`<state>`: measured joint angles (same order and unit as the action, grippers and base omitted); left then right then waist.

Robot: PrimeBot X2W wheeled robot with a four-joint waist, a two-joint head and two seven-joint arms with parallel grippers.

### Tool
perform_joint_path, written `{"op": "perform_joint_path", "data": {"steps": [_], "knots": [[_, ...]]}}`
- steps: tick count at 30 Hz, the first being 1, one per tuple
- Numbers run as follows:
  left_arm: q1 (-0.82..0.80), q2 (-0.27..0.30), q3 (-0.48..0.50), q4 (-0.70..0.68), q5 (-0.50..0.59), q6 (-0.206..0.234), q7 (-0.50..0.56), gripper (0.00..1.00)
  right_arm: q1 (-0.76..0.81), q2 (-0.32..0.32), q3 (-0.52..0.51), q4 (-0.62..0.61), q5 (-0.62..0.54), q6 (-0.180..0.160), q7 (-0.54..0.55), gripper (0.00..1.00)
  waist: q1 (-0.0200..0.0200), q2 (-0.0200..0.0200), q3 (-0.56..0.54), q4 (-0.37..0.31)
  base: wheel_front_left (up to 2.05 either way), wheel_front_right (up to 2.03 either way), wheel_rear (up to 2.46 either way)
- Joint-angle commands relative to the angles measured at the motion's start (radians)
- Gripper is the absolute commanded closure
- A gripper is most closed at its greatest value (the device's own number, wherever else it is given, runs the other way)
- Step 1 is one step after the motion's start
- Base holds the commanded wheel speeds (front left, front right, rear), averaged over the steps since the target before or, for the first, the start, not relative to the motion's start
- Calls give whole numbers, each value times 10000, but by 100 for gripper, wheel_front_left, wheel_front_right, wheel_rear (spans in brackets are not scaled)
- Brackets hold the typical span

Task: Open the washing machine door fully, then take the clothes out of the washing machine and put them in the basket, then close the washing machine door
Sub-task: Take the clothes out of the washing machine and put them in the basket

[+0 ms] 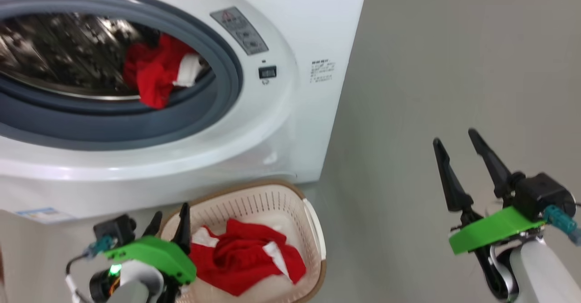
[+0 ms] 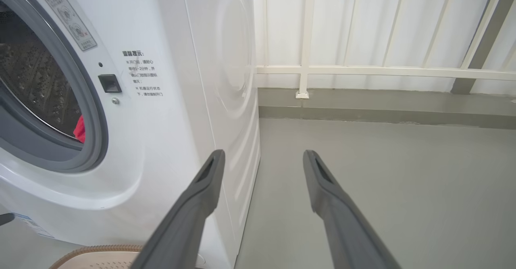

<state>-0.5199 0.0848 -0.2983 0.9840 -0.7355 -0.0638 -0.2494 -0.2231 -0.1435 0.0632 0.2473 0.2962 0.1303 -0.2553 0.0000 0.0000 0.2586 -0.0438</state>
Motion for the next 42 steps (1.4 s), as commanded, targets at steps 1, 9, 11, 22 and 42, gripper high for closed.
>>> {"op": "perform_joint_path", "data": {"steps": [1,9,11,22,42], "knots": [[272,310,404,-341,151,100,-122,0,140,-47,143,-175,-131,4,-65,0,0,0,-679,94,0,0,0],[1917,401,1786,-2897,1345,227,-123,0,665,-50,122,-198,-460,4,-65,0,0,0,-1629,88,0,0,0],[2321,354,2214,-3538,1595,200,-123,0,784,-62,77,-206,-488,4,-65,0,0,0,-1806,91,0,0,0],[4316,-86,3602,-7401,3172,-504,-123,0,1436,34,-309,-673,-769,4,-65,0,0,0,-2328,51,0,0,0],[5711,-335,4563,-9295,4787,-660,-124,0,2176,344,-759,-1365,-1102,4,-65,0,0,0,-2696,-43,0,0,0]]}}
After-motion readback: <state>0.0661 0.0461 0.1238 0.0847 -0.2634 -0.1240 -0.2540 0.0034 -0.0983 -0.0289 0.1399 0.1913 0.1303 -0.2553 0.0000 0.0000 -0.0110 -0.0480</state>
